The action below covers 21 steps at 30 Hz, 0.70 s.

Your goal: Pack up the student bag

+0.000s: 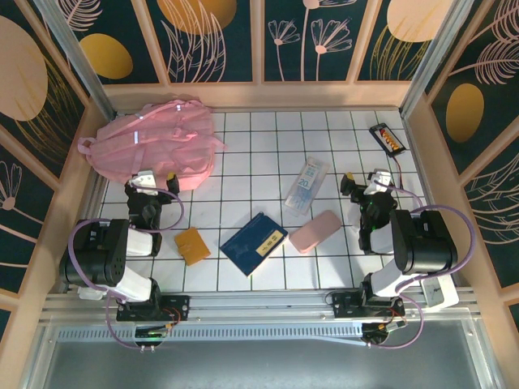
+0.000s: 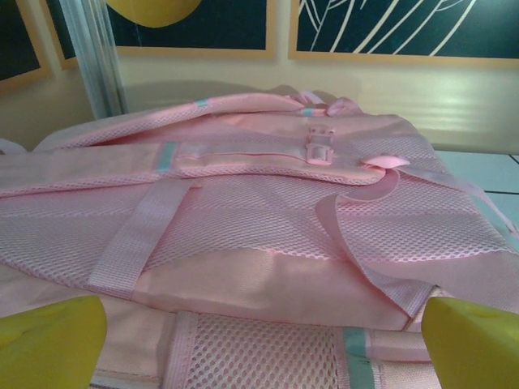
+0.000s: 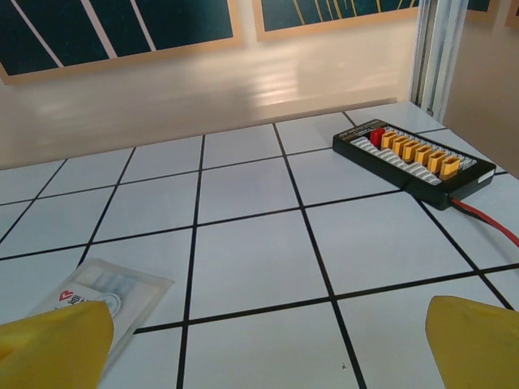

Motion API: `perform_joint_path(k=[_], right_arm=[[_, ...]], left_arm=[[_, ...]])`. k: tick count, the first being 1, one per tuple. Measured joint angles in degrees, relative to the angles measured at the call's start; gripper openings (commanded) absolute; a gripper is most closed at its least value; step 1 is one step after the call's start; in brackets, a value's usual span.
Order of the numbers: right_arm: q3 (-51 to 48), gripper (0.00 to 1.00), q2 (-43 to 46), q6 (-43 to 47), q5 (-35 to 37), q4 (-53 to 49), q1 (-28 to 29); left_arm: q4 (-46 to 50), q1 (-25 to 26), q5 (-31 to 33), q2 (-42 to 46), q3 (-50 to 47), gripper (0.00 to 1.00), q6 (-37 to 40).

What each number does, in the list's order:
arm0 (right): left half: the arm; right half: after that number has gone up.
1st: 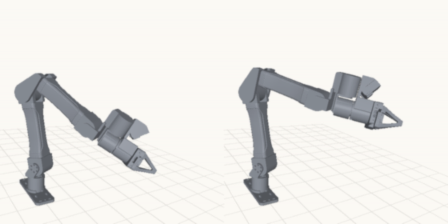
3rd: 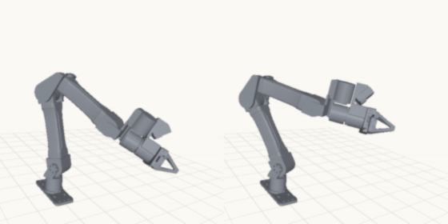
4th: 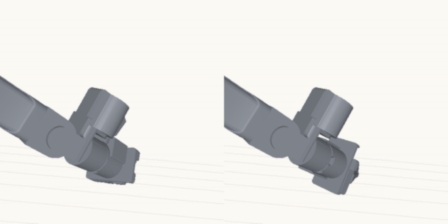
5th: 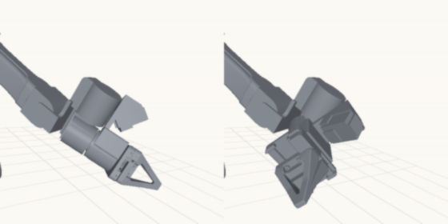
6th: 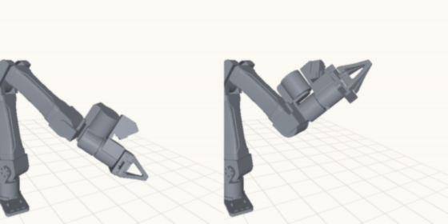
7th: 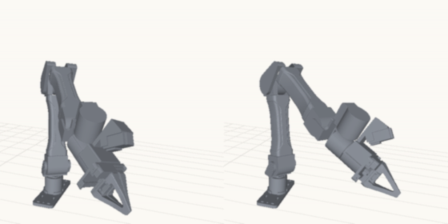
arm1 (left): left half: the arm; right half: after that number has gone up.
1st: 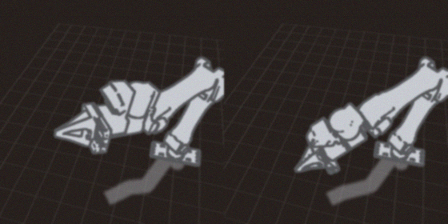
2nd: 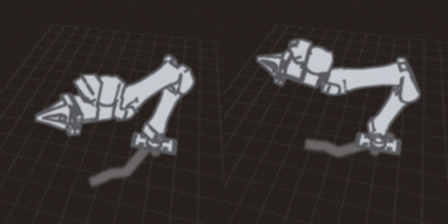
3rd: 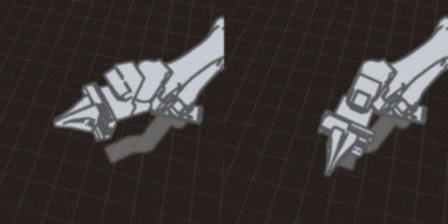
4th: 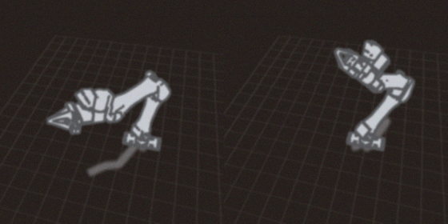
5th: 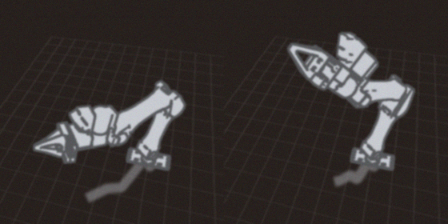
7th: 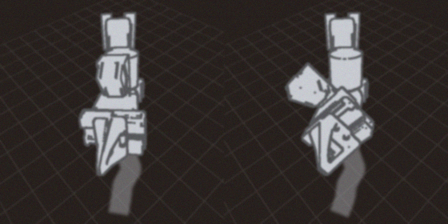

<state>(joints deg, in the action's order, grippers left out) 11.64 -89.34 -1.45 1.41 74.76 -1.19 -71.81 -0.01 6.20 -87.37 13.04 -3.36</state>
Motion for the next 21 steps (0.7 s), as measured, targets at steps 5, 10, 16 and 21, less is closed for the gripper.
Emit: perform_joint_path(k=[5,10,16,21], right_arm=[[1.3,0.99,2.8,-0.4,1.7,-6.1,0.2],[22.4,0.99,13.2,-11.8,11.9,-40.9,0.5],[31.5,0.99,21.8,-18.6,11.0,-58.8,4.6],[30.5,0.99,22.7,-13.5,9.1,-64.8,25.5]], left_arm=[[3.0,0.0,0.7,1.4,0.5,0.99,-0.3],[33.0,0.1,7.6,14.4,15.3,0.99,-7.0],[49.7,0.0,5.6,31.7,23.1,0.99,-17.0],[64.0,0.0,-1.2,23.3,33.2,0.99,-18.4]])
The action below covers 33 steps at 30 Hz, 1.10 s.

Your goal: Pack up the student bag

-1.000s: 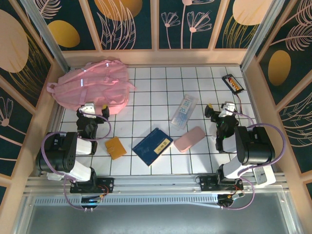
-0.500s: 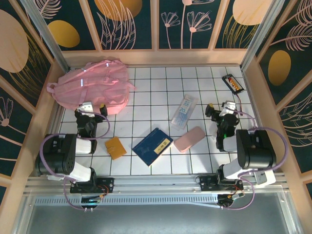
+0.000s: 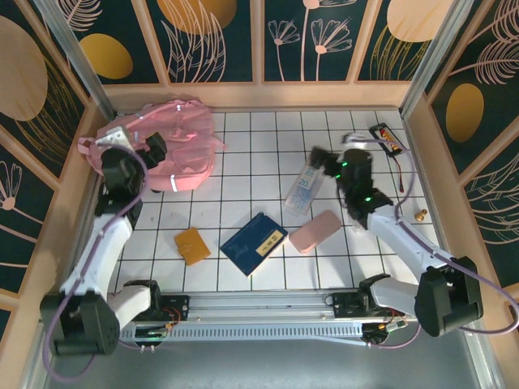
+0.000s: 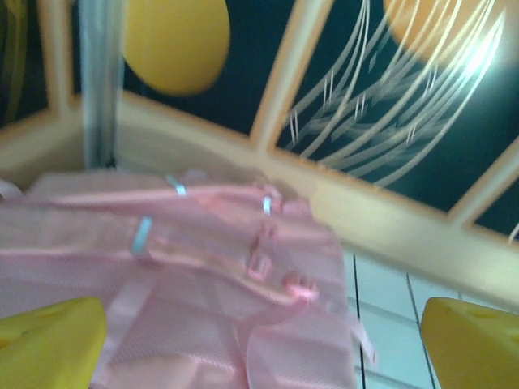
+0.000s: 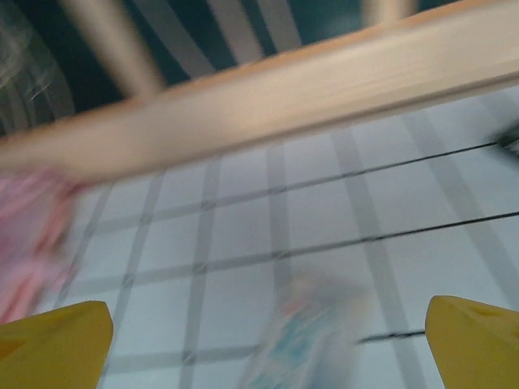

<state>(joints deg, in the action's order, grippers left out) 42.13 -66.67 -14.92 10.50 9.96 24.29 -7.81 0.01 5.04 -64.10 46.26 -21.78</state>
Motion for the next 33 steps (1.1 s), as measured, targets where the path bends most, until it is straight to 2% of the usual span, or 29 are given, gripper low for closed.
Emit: perform_joint_path(k=[3,6,9,11,18,21,29,30,33], right_arm=[[-1.1,0.99,0.0,2.2,-2.9,0.1,11.3],[-1.8,0.99,-0.7,6.7,-4.3,3.0,20.2],[-2.5,0.99,-2.6,11.1,-5.0,6.7,26.9],[-2.5,0.99,-4.1,13.0,-5.7,8.2,29.4],[-2.5,0.99,-6.0,16.1,-5.9,8.2,32.2],[-2.5,0.99,-5.6,16.3,-5.7,7.8,32.4],[-3.3,0.99,-1.6,16.5,-3.9,6.5,32.4],[-3.3,0.99,-1.3,16.5,-3.7,6.5,32.4],[-3.3,0.99,-1.1,16.5,-2.7,5.8,32.4]], left_arm=[[8.9,0.0,0.1,-9.3,6.4,0.99,-0.6],[16.7,-0.1,1.4,-17.6,13.2,0.99,-2.9],[20.6,-1.5,1.6,-23.3,18.4,0.99,-6.7],[21.8,-4.0,1.1,-26.2,20.9,0.99,-10.3],[24.2,-16.8,0.0,-35.1,25.8,0.99,-22.3],[24.6,-18.5,0.1,-37.8,26.2,0.99,-25.9],[20.7,-18.7,-3.3,-46.3,26.5,0.98,-30.1],[20.4,-18.7,-3.4,-47.1,26.5,0.95,-30.6],[20.0,-18.7,-2.4,-47.2,26.0,0.6,-32.3]])
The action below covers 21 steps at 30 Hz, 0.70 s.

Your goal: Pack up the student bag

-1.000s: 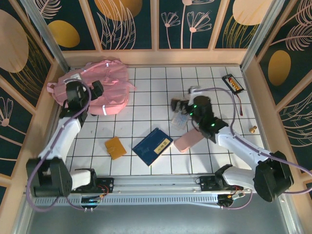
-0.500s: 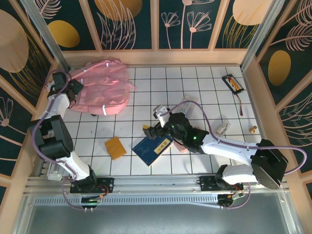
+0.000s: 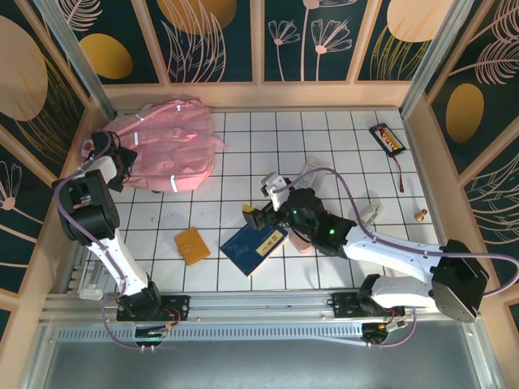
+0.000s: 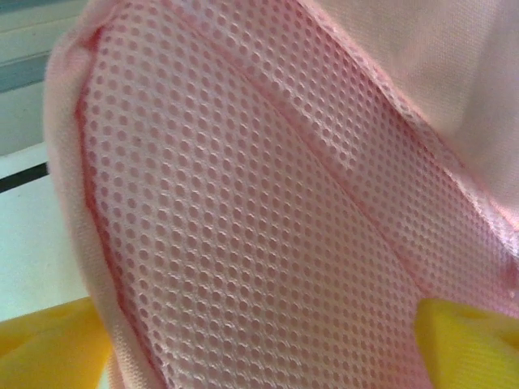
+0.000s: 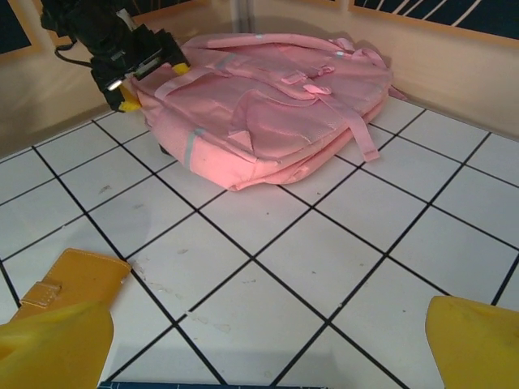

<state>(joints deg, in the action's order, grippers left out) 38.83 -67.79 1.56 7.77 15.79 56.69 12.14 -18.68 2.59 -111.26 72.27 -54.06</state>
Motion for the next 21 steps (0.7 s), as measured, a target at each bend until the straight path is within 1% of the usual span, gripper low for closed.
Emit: perform_joint_path(k=[1,2,4,11,14,17,19,21], right_arm=[[0.0,0.99,0.0,-0.1,0.2,-0.4,0.0],[0.0,0.99,0.0,-0.2,0.3,-0.9,0.0],[0.0,0.99,0.0,-0.5,0.7,-1.2,0.0],[0.0,0.99,2.5,-1.5,2.5,-1.2,-0.7],[0.0,0.99,4.0,-1.5,3.4,-1.2,-2.2],[0.8,0.99,4.9,-1.7,4.2,-1.6,-5.7],[2.3,0.99,5.4,-2.1,4.2,-2.8,-9.7],[3.7,0.99,6.2,-2.3,4.1,-3.4,-14.3]], left_arm=[[0.0,-0.1,0.5,0.0,-0.3,0.42,-0.2],[0.0,-0.2,0.6,0.0,-0.7,0.29,-0.4],[-0.6,-0.4,0.7,0.2,-1.1,0.0,-0.4],[-0.3,-0.5,-0.8,4.6,-0.9,0.0,1.6],[1.9,-0.4,-3.4,6.3,1.7,0.0,2.9],[3.2,0.4,-5.9,7.3,7.1,0.0,4.7],[4.7,2.5,-5.9,7.3,13.7,0.0,7.7],[5.8,6.1,-5.9,7.3,21.5,0.0,11.8]])
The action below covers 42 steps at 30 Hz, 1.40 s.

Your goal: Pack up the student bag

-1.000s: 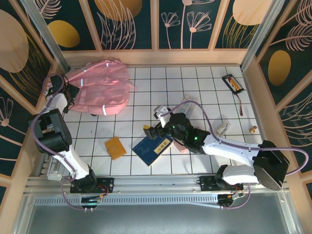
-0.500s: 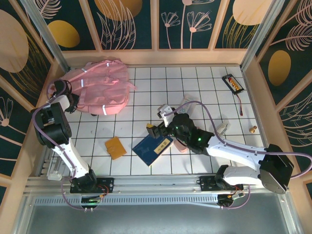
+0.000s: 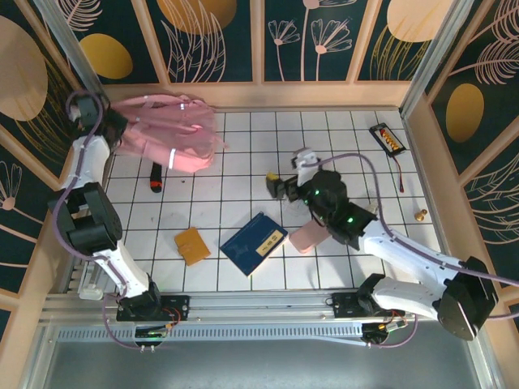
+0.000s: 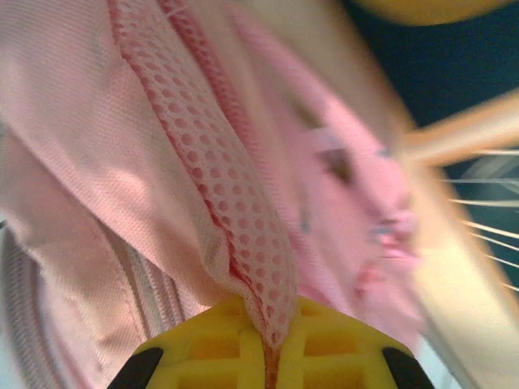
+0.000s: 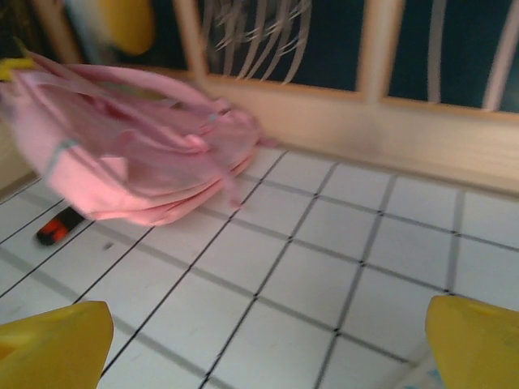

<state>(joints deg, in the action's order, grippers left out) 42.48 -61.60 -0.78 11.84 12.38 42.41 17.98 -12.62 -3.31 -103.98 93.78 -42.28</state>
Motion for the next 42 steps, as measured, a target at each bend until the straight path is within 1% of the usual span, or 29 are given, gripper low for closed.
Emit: perform_joint_path(k=[4,6,8,10,12,13,15,17,20,22,23,24,25,27,28,29,31,35,39,41,42], right_arm=[[2.0,0.99,2.2,-0.9,-1.0,-1.6,-5.2],[3.2,0.99,3.0,-1.8,-1.8,-2.8,-7.0],[4.1,0.99,3.4,-3.3,-3.1,-4.1,-8.7],[4.8,0.99,3.5,-5.3,-5.0,-5.4,-10.9],[5.2,0.99,3.5,-7.4,-7.2,-6.5,-13.4],[5.3,0.99,3.5,-8.8,-8.5,-7.0,-14.8],[5.7,0.99,3.5,-11.2,-10.5,-8.5,-17.0],[6.6,0.99,3.4,-13.3,-12.2,-10.3,-18.9],[9.1,0.99,2.4,-15.5,-14.5,-12.6,-21.3],[11.1,0.99,1.1,-16.8,-16.3,-13.6,-22.9],[12.0,0.99,0.2,-17.5,-17.2,-14.0,-23.8],[12.6,0.99,-0.5,-17.9,-18.1,-14.3,-24.6],[13.1,0.99,-1.3,-18.3,-19.1,-14.4,-25.2],[13.9,0.99,-3.0,-19.2,-20.3,-15.0,-26.1],[14.4,0.99,-4.2,-19.4,-20.8,-15.8,-26.3],[15.1,0.99,-5.4,-19.6,-21.0,-16.6,-26.5],[16.4,0.99,-8.0,-19.5,-21.2,-17.9,-26.6],[18.3,0.99,-13.3,-19.1,-20.9,-20.2,-26.6],[20.1,0.99,-19.7,-18.6,-21.5,-22.0,-27.0],[23.5,0.95,-25.2,-18.4,-23.4,-24.0,-27.2],[25.4,0.95,-28.1,-18.3,-24.6,-24.9,-27.3]], left_arm=[[-0.3,8.0,-1.6,-0.7,13.1,0.0,8.8],[0.3,12.1,-4.1,-2.3,19.6,0.0,15.8],[1.0,15.7,-6.2,-3.6,23.1,0.0,23.1],[1.8,19.0,-8.7,-3.8,23.0,0.0,31.1],[-0.3,21.7,-12.5,-3.0,19.6,0.0,39.3],[-3.0,22.9,-14.7,-1.7,15.8,0.0,43.4],[-8.9,24.8,-18.7,2.7,5.6,0.0,50.6],[-16.1,26.0,-22.1,9.0,-8.0,0.0,58.0],[-22.6,26.8,-24.9,15.9,-22.9,0.0,68.6],[-25.0,27.2,-25.3,17.7,-28.1,0.0,74.6],[-25.8,27.5,-25.4,17.9,-29.9,0.06,77.2],[-26.4,27.7,-25.7,18.1,-31.3,0.29,79.5],[-26.8,28.0,-26.1,18.1,-32.6,0.44,82.0],[-27.9,29.0,-26.3,18.6,-35.5,0.46,84.8],[-28.5,29.7,-26.2,19.0,-37.4,0.48,85.4],[-29.1,30.4,-26.2,19.5,-39.2,0.53,85.7],[-30.3,31.6,-26.3,20.4,-42.8,0.55,85.6],[-31.4,32.3,-27.5,22.6,-46.3,0.61,82.5],[-28.6,32.3,-30.6,28.3,-46.2,0.63,79.3],[-26.6,32.3,-31.5,31.4,-46.1,0.64,78.1],[-26.0,32.3,-31.5,32.3,-46.0,0.64,77.3]])
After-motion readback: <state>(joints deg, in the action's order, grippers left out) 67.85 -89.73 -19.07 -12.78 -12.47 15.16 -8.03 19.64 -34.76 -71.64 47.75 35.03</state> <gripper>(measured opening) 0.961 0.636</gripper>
